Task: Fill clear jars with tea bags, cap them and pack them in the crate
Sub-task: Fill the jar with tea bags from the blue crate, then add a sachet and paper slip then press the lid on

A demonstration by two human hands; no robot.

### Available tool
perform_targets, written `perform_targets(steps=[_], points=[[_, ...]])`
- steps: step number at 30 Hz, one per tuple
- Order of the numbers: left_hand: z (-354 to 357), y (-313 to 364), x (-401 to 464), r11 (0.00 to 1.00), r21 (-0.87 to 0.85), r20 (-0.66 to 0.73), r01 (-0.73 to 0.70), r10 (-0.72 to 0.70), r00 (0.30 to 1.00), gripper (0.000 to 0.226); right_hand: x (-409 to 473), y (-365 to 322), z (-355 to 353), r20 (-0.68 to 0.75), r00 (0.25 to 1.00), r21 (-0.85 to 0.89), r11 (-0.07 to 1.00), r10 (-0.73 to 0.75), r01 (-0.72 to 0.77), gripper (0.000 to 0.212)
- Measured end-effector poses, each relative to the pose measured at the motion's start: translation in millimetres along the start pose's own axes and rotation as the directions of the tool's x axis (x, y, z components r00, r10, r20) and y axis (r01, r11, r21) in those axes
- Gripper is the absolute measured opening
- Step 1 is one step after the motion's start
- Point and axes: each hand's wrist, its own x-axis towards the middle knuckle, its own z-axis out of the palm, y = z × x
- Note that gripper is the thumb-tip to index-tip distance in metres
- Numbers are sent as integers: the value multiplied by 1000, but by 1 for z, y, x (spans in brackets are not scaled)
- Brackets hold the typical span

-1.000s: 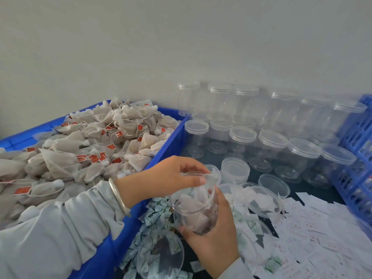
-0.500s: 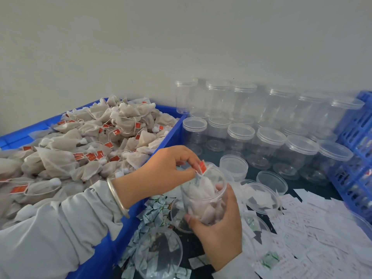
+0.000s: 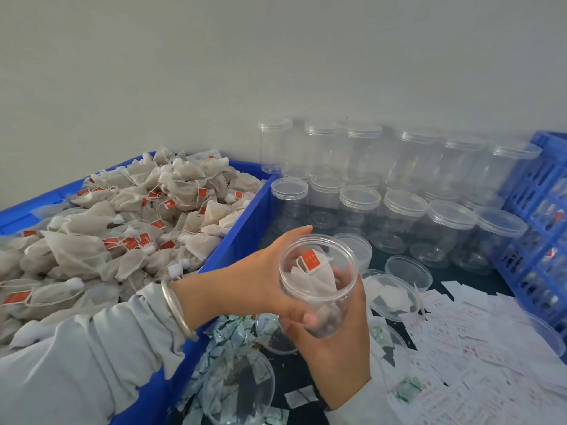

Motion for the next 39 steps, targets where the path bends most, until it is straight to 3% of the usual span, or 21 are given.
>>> perform_targets(steps=[2, 4, 7, 10, 16, 18, 23, 26, 28, 30, 33, 35, 39], points=[[0, -2, 2, 1000, 11, -112, -5, 6, 994, 100, 6, -5, -8, 183, 983, 120, 993, -6, -16, 89], [-1, -2, 3, 1000, 9, -223, 20, -18, 975, 80, 14, -10, -18, 301, 954, 28, 999, 20, -29, 70], [-7, -3, 4, 998, -32, -364, 52, -60, 929, 81, 31, 4, -43, 166, 978, -414, 909, 124, -45, 39], [-8, -4, 5, 995, -98, -417, 23, -62, 907, 74, 45, 20, -62, 144, 948, -652, 747, 285, -126, 30], [-4, -3, 6, 995, -63, -414, 73, -92, 906, 74, 50, 30, -52, 157, 897, -902, 429, 412, -40, 30], [-4, -3, 5, 996, -51, -396, 72, -87, 914, 70, 50, 29, -51, 144, 897, -925, 378, 419, -28, 31], [-6, -7, 6, 994, -9, -397, 104, -99, 912, 81, 45, 30, -51, 193, 914, -894, 447, 358, 13, 53], [-6, -7, 6, 994, 3, -386, 112, -103, 917, 83, 45, 33, -53, 211, 895, -920, 390, 393, 45, 69], [-5, -7, 6, 993, 1, -389, 115, -105, 915, 83, 46, 32, -54, 189, 938, -893, 448, 289, 41, 62], [-5, -8, 6, 993, -5, -387, 120, -112, 915, 79, 40, 28, -48, 212, 964, -847, 523, 162, 98, 40], [-4, -6, 5, 992, -8, -373, 128, -122, 920, 74, 24, 27, -32, 380, 891, -849, 477, 249, 229, 35], [-4, -6, 5, 989, -4, -372, 145, -136, 918, 79, 18, 31, -25, 409, 847, -873, 417, 339, 254, 37], [-5, -8, 6, 987, -10, -355, 159, -153, 922, 87, 22, 31, -27, 321, 916, -862, 475, 241, 177, 20]])
